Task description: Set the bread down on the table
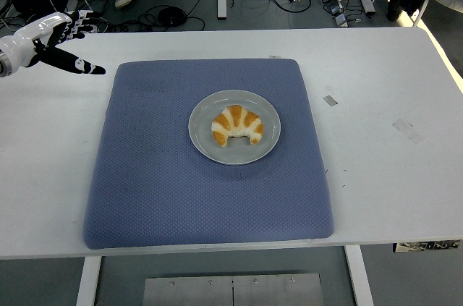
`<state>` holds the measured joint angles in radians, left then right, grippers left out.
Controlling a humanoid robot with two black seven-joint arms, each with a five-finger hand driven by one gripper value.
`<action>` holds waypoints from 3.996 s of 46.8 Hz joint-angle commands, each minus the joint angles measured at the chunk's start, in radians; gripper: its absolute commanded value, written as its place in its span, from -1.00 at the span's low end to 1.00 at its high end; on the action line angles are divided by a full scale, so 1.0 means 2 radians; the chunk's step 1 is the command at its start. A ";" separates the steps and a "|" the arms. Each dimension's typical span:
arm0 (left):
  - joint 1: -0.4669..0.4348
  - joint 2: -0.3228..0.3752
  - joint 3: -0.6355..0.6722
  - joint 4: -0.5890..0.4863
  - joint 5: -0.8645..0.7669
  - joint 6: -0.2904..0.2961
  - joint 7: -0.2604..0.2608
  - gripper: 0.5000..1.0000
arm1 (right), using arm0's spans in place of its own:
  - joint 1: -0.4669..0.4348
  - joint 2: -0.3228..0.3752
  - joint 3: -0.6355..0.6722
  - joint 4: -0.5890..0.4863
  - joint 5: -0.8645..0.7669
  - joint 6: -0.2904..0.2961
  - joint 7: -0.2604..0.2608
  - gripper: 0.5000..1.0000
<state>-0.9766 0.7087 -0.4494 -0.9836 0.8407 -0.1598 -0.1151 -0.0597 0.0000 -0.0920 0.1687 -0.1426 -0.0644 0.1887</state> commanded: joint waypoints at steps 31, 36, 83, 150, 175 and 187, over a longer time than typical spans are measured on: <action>0.010 -0.020 0.000 0.012 0.000 0.022 -0.008 0.96 | 0.000 0.000 0.000 0.000 0.000 0.000 0.000 1.00; 0.010 -0.026 0.001 0.012 0.000 0.021 -0.009 0.96 | 0.000 0.000 0.000 0.000 0.000 0.000 0.000 1.00; 0.006 -0.033 0.006 0.012 0.000 0.018 -0.037 0.96 | 0.000 0.000 0.000 0.000 0.000 0.000 0.000 1.00; -0.084 -0.160 0.090 0.034 0.008 0.009 -0.040 0.92 | 0.000 0.000 0.000 0.000 0.000 0.000 0.000 1.00; -0.109 -0.203 0.127 0.037 0.008 0.005 -0.028 0.93 | 0.000 0.000 0.000 0.000 0.000 0.000 0.000 1.00; -0.119 -0.197 0.127 0.032 0.008 -0.039 0.008 0.92 | 0.000 0.000 0.000 0.000 0.000 0.000 0.000 1.00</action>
<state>-1.2158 0.3135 -0.1947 -0.9197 0.8528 -0.2349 -0.1051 -0.0598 0.0000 -0.0920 0.1687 -0.1426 -0.0644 0.1887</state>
